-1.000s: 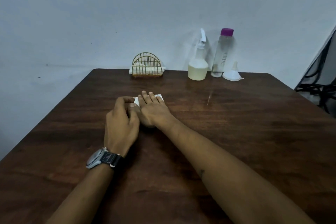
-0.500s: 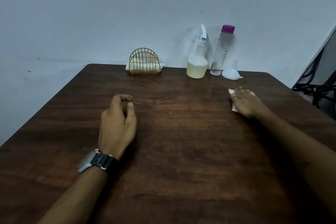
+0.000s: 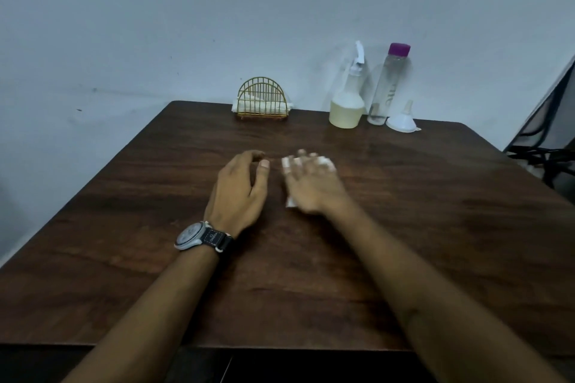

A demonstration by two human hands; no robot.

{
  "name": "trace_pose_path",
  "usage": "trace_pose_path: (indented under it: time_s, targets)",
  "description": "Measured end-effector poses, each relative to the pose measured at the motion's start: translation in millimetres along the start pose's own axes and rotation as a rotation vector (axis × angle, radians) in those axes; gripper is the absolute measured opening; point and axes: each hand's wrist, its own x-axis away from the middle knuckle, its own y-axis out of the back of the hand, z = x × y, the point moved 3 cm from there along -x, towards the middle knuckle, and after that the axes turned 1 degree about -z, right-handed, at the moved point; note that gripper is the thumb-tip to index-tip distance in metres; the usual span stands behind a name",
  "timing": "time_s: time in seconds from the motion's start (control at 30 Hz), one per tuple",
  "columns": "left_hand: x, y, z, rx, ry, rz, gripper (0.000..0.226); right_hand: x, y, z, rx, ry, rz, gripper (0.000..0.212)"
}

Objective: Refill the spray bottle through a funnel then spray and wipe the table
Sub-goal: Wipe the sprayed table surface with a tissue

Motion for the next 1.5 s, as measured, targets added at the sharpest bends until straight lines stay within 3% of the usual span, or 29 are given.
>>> trace_pose_path:
  time_s: [0.1,0.2,0.5,0.63,0.8,1.03,1.17,1.27,1.4,1.43,1.5]
  targets:
    - [1.7,1.7,-2.5,0.005,0.021,0.044,0.045,7.3,-4.3,35.4,-0.139,0.064,0.011,0.064]
    - [7.9,2.2,-9.4,0.007,0.063,0.077,0.044,18.1,0.0,15.9,-0.201,0.037,0.007,0.060]
    - [33.7,-61.1,-93.4,0.065,-0.006,0.292,0.053,100.3,-10.5,-189.9,-0.109,-0.359,-0.050,0.059]
    - [43.0,-86.0,-107.2,0.066,-0.016,0.351,0.053,140.4,-15.1,-232.4,-0.139,-0.487,-0.052,0.059]
    - [40.4,-57.5,-91.9,0.041,0.032,0.279,0.047,136.8,-14.8,-187.3,-0.181,-0.460,-0.052,0.062]
    - [46.9,5.2,-43.9,-0.031,0.163,0.159,0.041,102.9,-16.0,8.3,-0.264,-0.107,-0.058,0.063]
    - [57.6,26.1,-33.2,-0.011,0.211,0.098,0.040,106.3,-18.2,78.0,-0.171,0.080,-0.005,0.092]
    - [64.6,32.9,-34.8,0.003,0.227,0.065,0.040,119.8,-19.3,83.7,-0.206,0.131,-0.035,0.076]
    - [76.3,25.4,-53.7,0.012,0.181,0.084,0.038,145.9,-19.1,41.1,-0.217,0.093,-0.081,0.059]
    - [79.1,20.5,-59.8,0.015,0.168,0.097,0.038,155.7,-18.4,24.1,-0.196,0.067,-0.086,0.062]
    - [83.3,8.8,-73.5,0.013,0.140,0.134,0.039,174.7,-22.4,-21.6,-0.119,0.002,-0.080,0.087]
